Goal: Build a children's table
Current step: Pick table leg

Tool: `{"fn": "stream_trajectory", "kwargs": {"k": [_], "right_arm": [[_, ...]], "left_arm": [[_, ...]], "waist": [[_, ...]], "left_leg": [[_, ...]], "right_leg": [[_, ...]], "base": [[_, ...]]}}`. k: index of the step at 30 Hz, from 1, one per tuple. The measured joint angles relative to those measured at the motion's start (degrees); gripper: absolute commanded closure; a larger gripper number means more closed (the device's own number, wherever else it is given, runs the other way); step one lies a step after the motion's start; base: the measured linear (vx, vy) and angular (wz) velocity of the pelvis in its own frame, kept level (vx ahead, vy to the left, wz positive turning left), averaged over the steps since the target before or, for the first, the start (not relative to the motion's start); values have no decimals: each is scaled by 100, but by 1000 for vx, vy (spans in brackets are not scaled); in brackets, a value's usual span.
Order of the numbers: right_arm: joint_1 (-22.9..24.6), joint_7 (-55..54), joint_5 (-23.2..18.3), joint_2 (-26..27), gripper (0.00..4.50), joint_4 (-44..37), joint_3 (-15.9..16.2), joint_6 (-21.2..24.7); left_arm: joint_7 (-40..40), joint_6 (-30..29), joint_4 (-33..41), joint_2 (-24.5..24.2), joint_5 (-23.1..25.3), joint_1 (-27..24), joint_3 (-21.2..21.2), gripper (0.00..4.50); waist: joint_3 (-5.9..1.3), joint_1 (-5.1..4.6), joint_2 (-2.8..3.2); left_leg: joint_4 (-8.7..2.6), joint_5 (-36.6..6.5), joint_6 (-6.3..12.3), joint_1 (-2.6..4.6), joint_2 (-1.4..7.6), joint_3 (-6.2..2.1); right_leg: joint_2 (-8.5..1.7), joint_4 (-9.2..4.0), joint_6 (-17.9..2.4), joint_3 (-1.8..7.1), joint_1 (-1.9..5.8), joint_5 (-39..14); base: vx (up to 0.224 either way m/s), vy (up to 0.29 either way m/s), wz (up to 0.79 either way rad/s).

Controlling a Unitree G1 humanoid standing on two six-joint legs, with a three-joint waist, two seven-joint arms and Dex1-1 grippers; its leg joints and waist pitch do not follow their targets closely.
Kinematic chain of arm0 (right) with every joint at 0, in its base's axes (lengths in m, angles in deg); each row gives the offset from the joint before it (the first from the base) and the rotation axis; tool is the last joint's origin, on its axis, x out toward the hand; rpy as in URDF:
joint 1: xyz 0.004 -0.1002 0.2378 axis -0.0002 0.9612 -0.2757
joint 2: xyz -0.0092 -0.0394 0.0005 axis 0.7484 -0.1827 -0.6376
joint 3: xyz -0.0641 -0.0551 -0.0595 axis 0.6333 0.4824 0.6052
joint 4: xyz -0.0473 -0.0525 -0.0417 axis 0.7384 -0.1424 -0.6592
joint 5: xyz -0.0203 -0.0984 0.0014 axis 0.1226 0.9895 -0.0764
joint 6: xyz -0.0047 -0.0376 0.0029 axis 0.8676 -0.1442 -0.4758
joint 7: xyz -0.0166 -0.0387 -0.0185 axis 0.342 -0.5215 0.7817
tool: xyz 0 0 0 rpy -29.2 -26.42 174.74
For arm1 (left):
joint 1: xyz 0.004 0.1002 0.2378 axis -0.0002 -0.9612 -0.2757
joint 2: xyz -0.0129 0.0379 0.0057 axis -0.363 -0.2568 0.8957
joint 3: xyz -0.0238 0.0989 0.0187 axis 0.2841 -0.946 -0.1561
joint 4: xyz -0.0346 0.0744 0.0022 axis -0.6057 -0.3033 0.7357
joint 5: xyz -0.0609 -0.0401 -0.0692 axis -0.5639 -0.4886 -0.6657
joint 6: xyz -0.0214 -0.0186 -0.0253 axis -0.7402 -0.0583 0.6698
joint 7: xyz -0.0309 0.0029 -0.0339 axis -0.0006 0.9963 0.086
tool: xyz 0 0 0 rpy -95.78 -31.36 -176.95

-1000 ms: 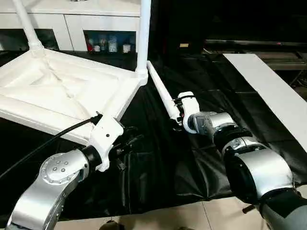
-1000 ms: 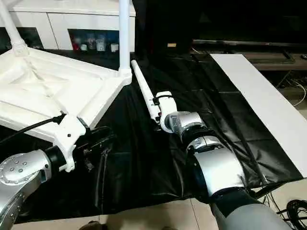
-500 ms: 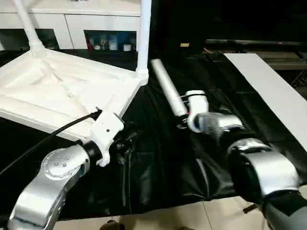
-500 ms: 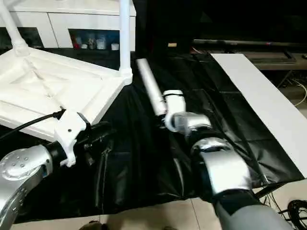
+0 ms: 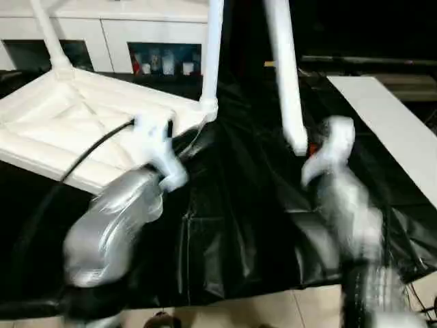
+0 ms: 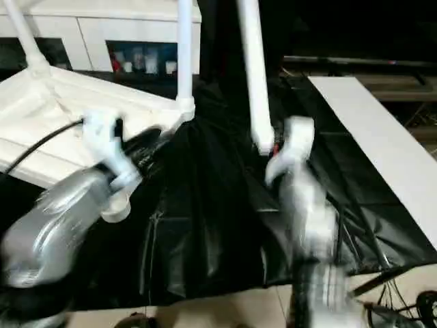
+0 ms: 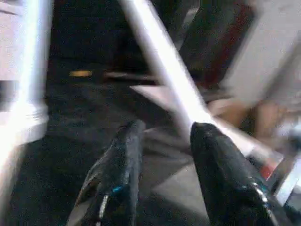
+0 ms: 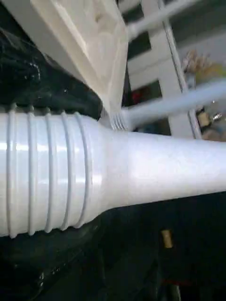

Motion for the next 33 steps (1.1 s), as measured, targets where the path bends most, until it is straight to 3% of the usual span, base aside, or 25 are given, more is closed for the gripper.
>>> {"fn": "stream_trajectory", "kwargs": {"k": [4,8,21,25,26,30,33], "right_arm": [[191,23,-137,70,172,-925,94,-12],[534,212,-181,53,172,-2063,616,63],[702,746,231,-261,172,-2550,1734,176],[688,735,277,-311,172,-2543,1768,186],[654,734,277,-315,172,-2519,1766,191],[640,735,277,-336,172,-2508,1763,201],[639,736,276,-397,172,-2508,1763,201]], "left_arm": [[52,-240,-374,198,-303,458,37,202],[26,-390,-828,317,-533,1118,292,171],[-157,-494,-1372,367,-812,1505,586,73],[-268,-614,-1373,335,-999,1509,808,71],[-280,-656,-1373,324,-1082,1509,900,98],[-379,-751,-1373,376,-1332,1530,1118,108],[-494,-837,-1371,427,-1562,1575,1362,147]], "waist": [[18,-97,30],[17,-129,31],[16,-63,27],[17,-13,25],[17,-1,25],[17,35,18],[16,26,15]], "left_leg": [[-13,0,-1,4,0,-3],[-49,3,-5,14,1,-8],[-49,8,5,-9,0,-1],[-50,9,6,-8,0,1],[-50,9,5,-7,0,1],[-49,9,6,-6,0,1],[-47,9,5,-2,0,1]], "right_leg": [[0,-5,35,-3,-9,14],[5,-14,64,-6,-16,28],[4,-94,29,-6,2,58],[4,-96,30,-5,3,57],[4,-94,29,-6,3,58],[4,-91,24,-6,6,63],[4,-90,23,-5,8,71]], "base": [[0,0,0],[0,0,0],[0,0,0],[0,0,0],[0,0,0],[0,0,0],[0,0,0]]}}
